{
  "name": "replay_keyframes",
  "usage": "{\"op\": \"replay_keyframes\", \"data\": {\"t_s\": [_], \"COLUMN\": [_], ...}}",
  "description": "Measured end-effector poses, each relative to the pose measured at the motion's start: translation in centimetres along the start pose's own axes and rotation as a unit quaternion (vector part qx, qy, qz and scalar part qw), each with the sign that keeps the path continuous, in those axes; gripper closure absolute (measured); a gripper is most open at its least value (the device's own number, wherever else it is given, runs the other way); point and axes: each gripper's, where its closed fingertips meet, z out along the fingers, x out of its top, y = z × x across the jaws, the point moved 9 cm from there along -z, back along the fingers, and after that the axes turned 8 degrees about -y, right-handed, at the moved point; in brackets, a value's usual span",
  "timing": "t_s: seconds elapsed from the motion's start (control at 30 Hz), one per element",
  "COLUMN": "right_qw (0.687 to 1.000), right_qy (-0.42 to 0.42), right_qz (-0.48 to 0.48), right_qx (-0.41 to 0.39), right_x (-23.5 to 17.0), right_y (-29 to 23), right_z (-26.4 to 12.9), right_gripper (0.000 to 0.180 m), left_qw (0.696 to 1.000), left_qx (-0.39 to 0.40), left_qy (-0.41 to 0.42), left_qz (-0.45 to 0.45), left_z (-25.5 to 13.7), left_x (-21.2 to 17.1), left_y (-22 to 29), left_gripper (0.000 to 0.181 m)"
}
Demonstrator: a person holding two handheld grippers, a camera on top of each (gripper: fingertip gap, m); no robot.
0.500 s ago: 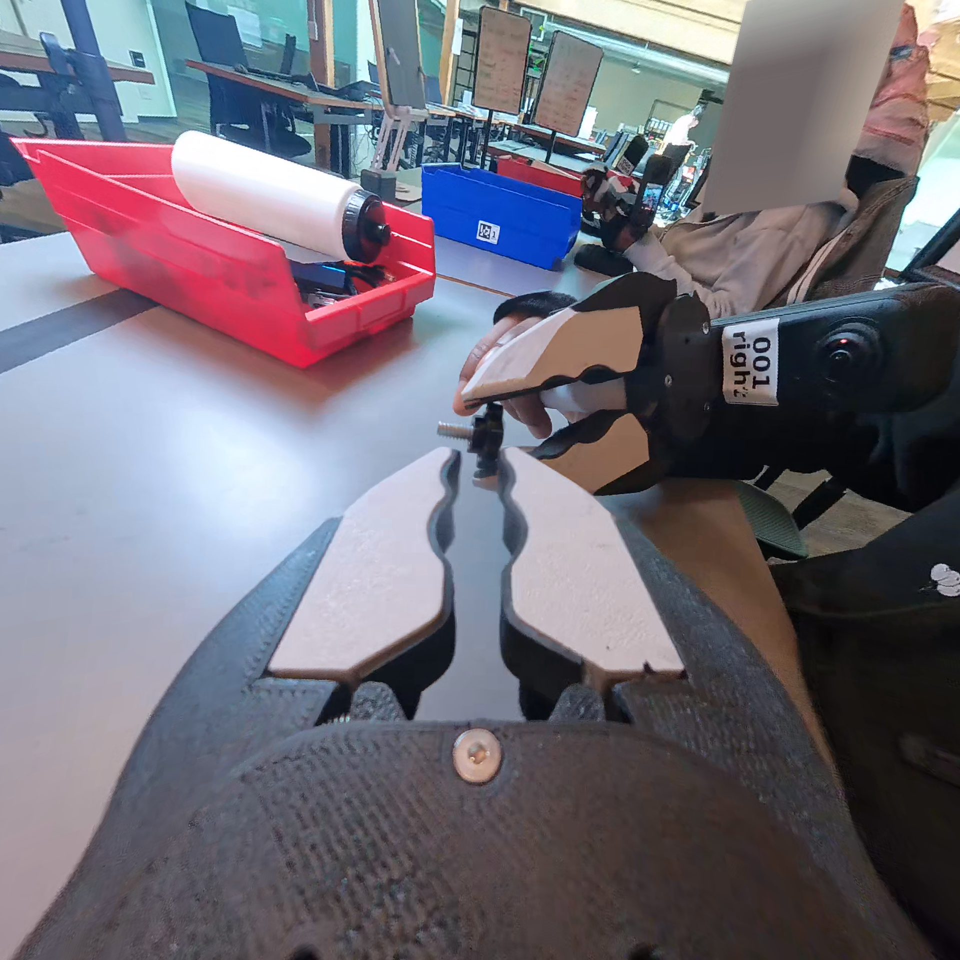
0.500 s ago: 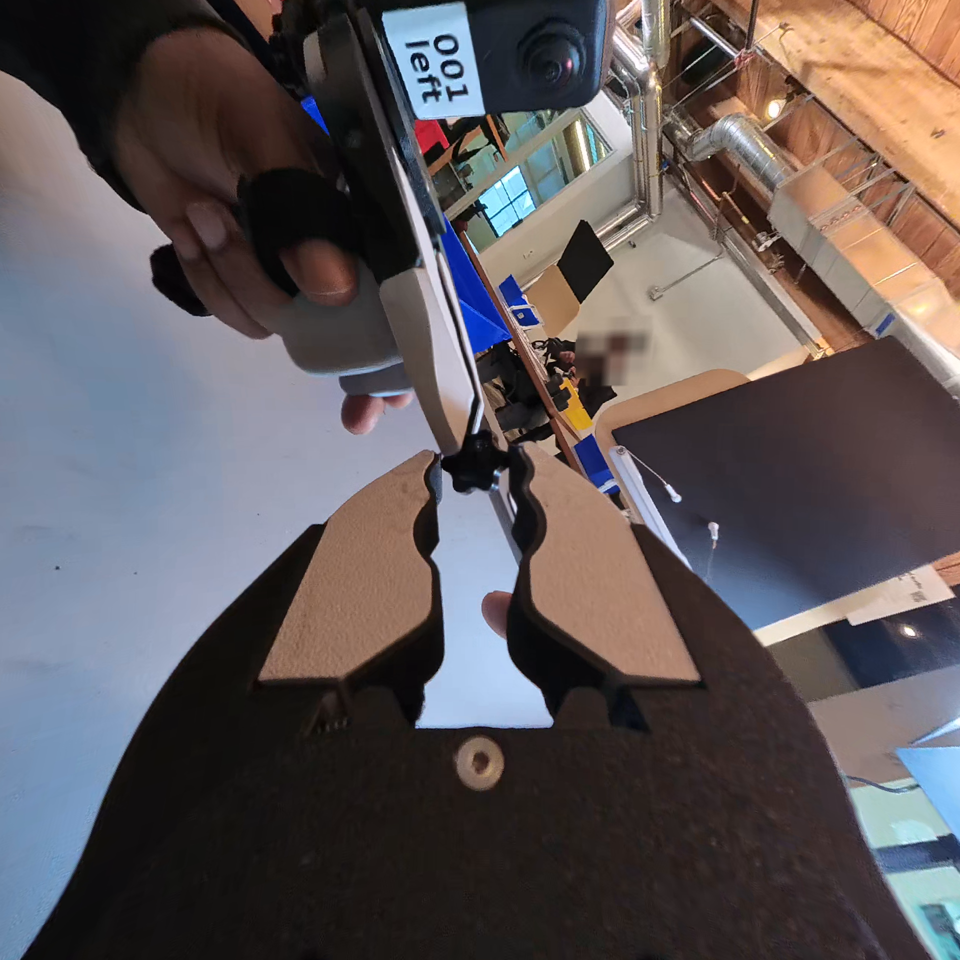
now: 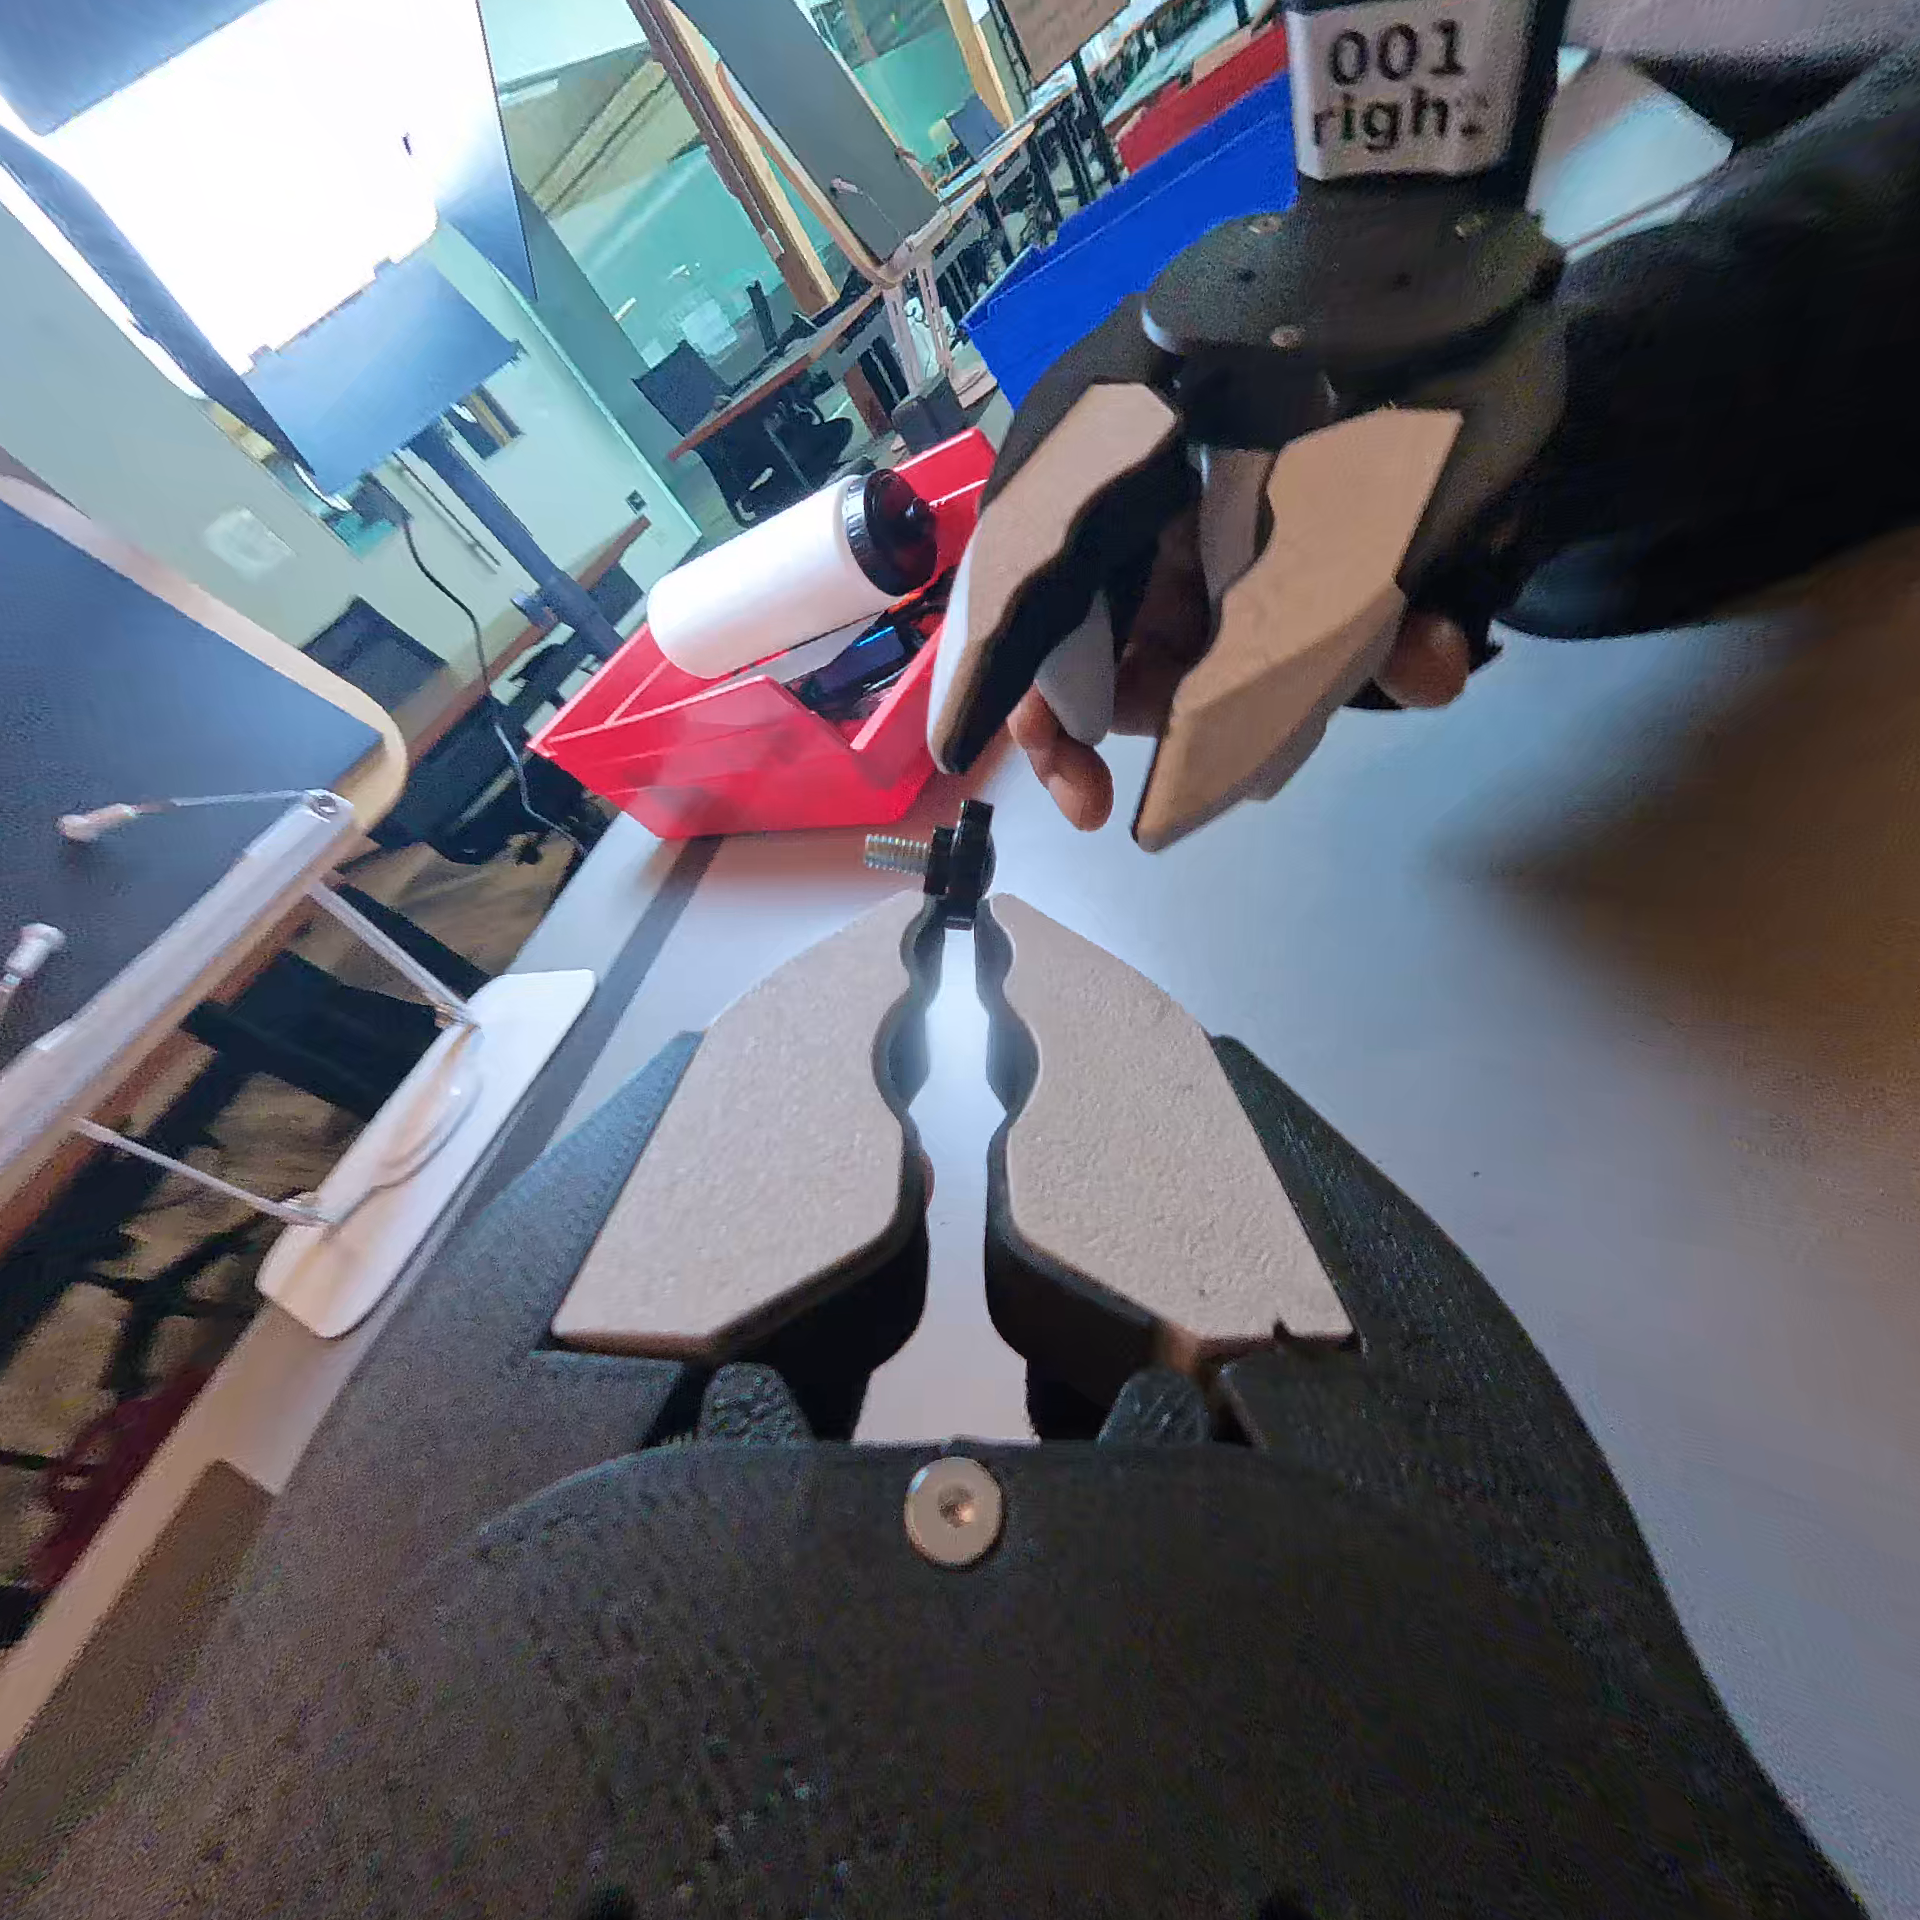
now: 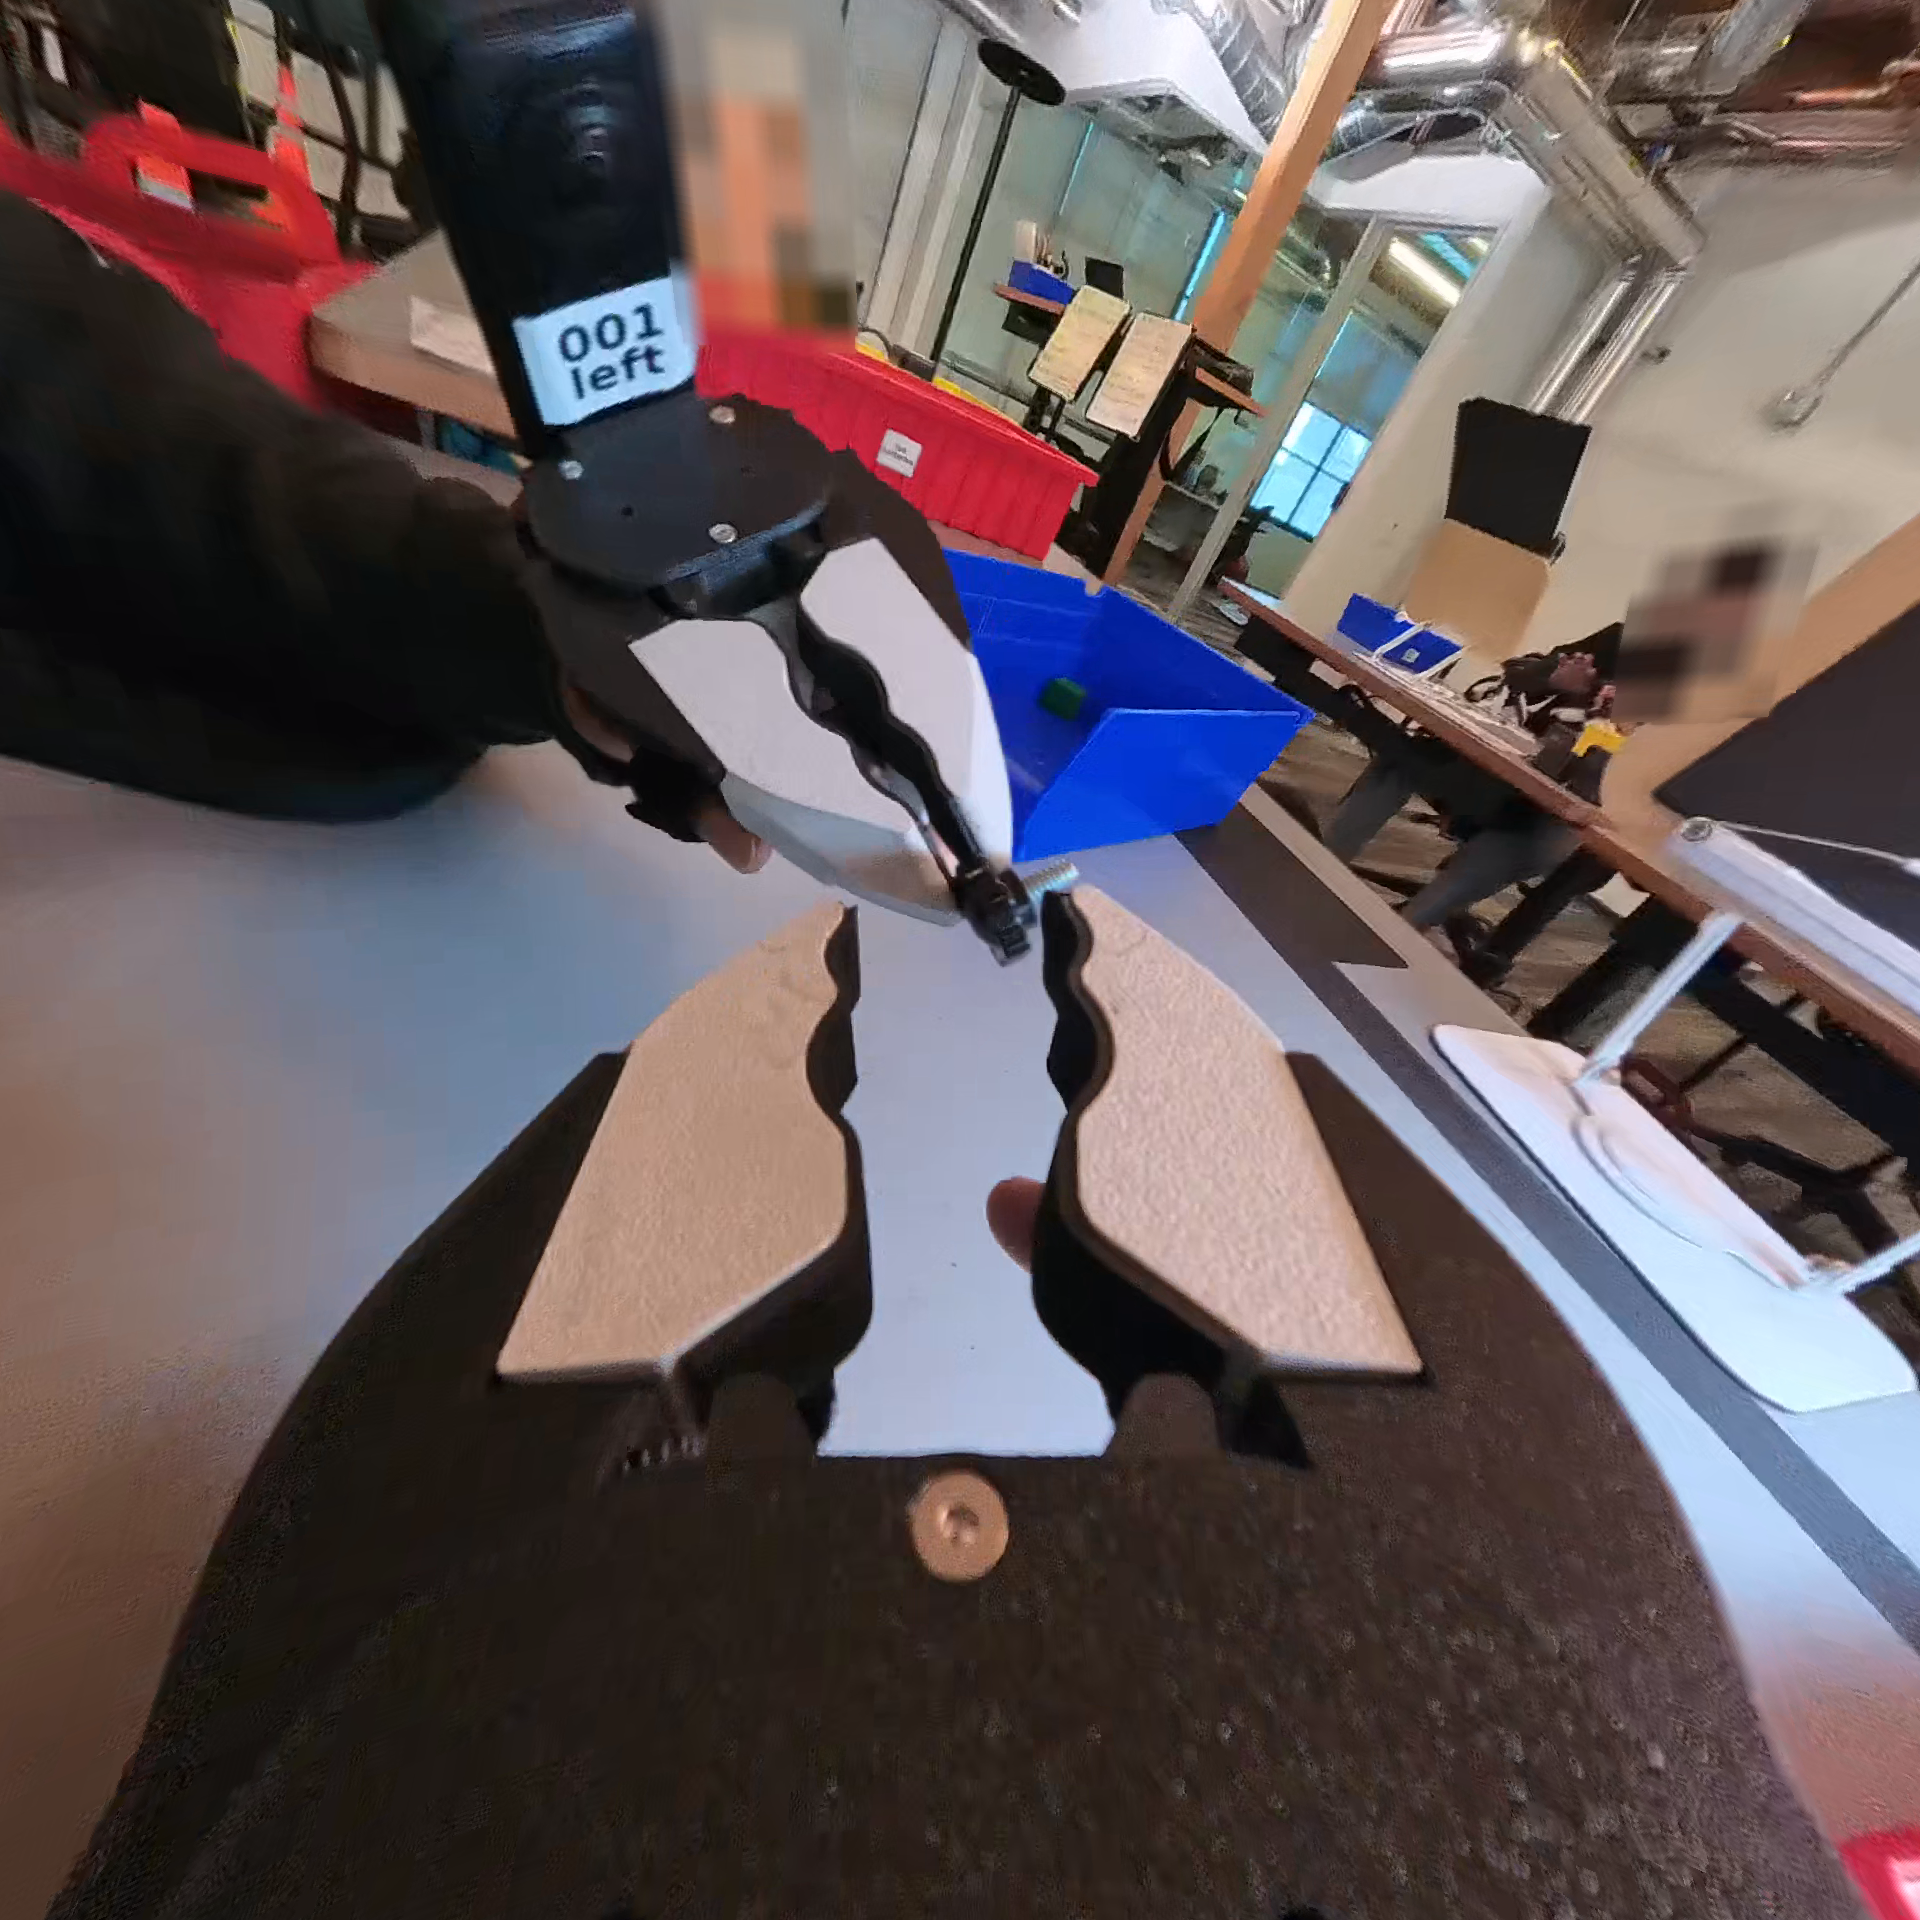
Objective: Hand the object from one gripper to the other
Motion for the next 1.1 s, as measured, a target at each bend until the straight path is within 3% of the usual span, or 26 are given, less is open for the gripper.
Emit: {"op": "replay_keyframes", "data": {"t_s": [0.2, 0.27, 0.77, 1.03, 1.1], "right_qw": [0.999, 0.996, 0.960, 0.941, 0.950], "right_qy": [-0.022, -0.025, -0.063, -0.077, -0.068], "right_qz": [-0.040, -0.070, -0.249, -0.313, -0.288], "right_qx": [-0.017, -0.047, -0.108, -0.106, -0.103], "right_x": [-0.5, -0.4, -0.4, -0.5, -0.5], "right_y": [-0.3, -0.4, -1.5, -1.9, -1.8], "right_z": [0.3, 0.2, 0.1, 0.0, -0.1], "right_gripper": [0.158, 0.171, 0.174, 0.174, 0.173], "left_qw": [1.000, 1.000, 1.000, 0.994, 0.994], "left_qx": [-0.002, -0.007, -0.026, -0.080, -0.075], "left_qy": [-0.002, -0.002, -0.007, -0.010, -0.007], "left_qz": [0.026, 0.025, -0.012, -0.076, -0.076], "left_z": [0.0, -0.1, 0.0, 0.3, 0.4], "left_x": [0.4, 0.4, 0.3, -0.2, -0.2], "left_y": [0.6, 0.6, 0.6, 0.3, 0.1], "left_gripper": [0.175, 0.175, 0.175, 0.175, 0.175]}}
